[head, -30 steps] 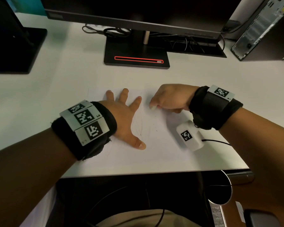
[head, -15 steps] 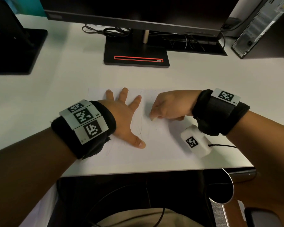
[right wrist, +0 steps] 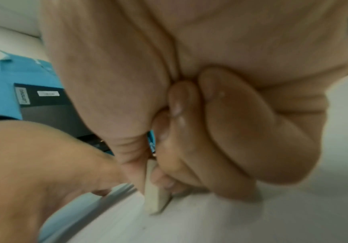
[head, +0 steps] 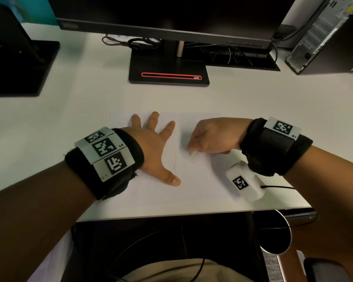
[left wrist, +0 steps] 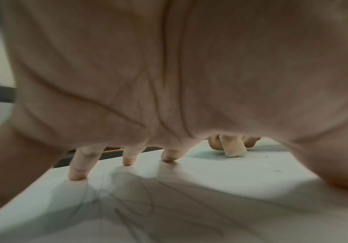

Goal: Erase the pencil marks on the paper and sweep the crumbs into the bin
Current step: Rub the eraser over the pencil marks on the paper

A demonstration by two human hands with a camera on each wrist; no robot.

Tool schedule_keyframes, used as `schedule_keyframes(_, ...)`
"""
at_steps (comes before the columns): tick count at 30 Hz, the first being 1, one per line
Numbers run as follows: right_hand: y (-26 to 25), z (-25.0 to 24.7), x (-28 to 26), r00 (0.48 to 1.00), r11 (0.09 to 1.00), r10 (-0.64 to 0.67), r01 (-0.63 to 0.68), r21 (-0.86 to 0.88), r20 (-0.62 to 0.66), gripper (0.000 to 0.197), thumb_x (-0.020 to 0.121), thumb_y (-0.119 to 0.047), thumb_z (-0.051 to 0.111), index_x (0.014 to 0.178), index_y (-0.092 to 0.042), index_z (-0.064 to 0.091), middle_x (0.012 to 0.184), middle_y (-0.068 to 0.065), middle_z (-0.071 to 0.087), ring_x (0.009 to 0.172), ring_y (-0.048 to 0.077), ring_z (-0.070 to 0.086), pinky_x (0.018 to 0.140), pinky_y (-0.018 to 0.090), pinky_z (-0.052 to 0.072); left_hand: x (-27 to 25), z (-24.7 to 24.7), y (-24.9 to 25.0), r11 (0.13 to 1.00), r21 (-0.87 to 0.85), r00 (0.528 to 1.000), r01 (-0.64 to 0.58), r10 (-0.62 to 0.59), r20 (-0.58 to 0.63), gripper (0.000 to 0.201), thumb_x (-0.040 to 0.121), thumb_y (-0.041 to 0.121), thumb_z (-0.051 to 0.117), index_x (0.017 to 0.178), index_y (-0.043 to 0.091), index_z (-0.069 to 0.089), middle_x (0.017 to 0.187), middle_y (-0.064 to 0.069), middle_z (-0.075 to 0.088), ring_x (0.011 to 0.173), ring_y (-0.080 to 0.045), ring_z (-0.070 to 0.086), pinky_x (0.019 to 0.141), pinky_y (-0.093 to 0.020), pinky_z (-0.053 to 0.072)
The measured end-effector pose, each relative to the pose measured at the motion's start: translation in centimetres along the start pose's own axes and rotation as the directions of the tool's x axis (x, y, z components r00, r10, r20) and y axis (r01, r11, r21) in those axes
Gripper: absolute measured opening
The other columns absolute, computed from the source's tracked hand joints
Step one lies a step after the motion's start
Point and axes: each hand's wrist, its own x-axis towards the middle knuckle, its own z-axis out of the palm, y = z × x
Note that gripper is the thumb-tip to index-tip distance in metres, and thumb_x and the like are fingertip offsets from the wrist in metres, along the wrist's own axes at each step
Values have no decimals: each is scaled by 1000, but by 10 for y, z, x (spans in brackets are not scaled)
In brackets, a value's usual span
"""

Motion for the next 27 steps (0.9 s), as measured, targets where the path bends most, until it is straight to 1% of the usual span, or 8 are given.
schedule_keyframes(5, 35, -12, -11, 963, 957, 140, -73, 281, -230, 39, 95, -27, 59, 60, -15, 47, 54, 3, 42, 48, 22, 36, 49, 28, 34, -3, -2, 1, 1000, 13, 1000, -5, 5, 12, 143, 53, 93, 59, 146, 38, -33, 156, -2, -38, 144, -46, -22, 113, -66, 21)
schedule_keyframes(8, 34, -9, -31, 970, 524, 174, 56, 850, -171, 35, 99, -26, 62, 67, -14, 53, 59, 5, 50, 47, 19, 45, 45, 26, 39, -4, -5, -1, 1000, 17, 999, -6, 5, 32, 144, 53, 90, 64, 147, 39, -33, 156, -2, -38, 144, -45, -23, 114, -64, 22)
schedule_keyframes(10, 18, 8, -45, 997, 194, 78, 7, 981, -22, 36, 97, -28, 60, 65, -11, 60, 70, 13, 67, 56, 23, 65, 50, 28, 56, -5, -7, -4, 1000, 24, 999, -11, 10, 49, 145, 53, 86, 69, 146, 40, -33, 156, -1, -38, 145, -43, -22, 114, -62, 24)
schedule_keyframes(13, -6, 59, -50, 970, 100, -159, -167, 981, 181, 46, 94, -34, 56, 82, 6, 76, 102, 30, 75, 90, 35, 76, 76, 37, 65, -6, -3, -5, 998, 53, 998, -33, 30, 63, 150, 51, 81, 76, 143, 42, -36, 154, 1, -41, 145, -41, -25, 113, -59, 28)
schedule_keyframes(16, -4, 83, -45, 962, -33, -205, -191, 981, 180, 51, 101, -34, 50, 105, 13, 67, 119, 36, 69, 104, 40, 73, 89, 40, 62, -10, -1, -5, 995, 87, 996, -41, 34, 83, 151, 51, 76, 79, 142, 44, -38, 152, 3, -44, 144, -40, -28, 113, -58, 29)
schedule_keyframes(20, 41, 57, -38, 966, -452, 201, 236, 860, -160, 24, 94, -23, 54, 74, -10, 59, 118, 35, 64, 99, 41, 73, 91, 44, 59, -16, -4, -6, 996, 85, 995, -27, 19, 99, 150, 54, 71, 83, 141, 46, -37, 152, 5, -44, 145, -37, -26, 113, -61, 27)
schedule_keyframes(23, 56, 49, -55, 843, -451, 437, 507, 735, -313, 33, 104, -23, 48, 72, -15, 49, 119, 27, 64, 103, 38, 71, 87, 42, 60, -16, -1, -3, 996, 84, 996, -26, 19, 86, 150, 53, 70, 83, 142, 45, -36, 153, 5, -42, 146, -37, -25, 113, -60, 28)
schedule_keyframes(27, 9, 86, -70, 981, -410, 88, 193, 891, -172, 27, 91, -26, 56, 75, -6, 63, 115, 32, 68, 98, 40, 71, 87, 42, 61, -15, 0, 1, 997, 61, 997, -41, 37, 68, 153, 52, 70, 84, 143, 43, -36, 154, 3, -40, 146, -40, -23, 113, -60, 28)
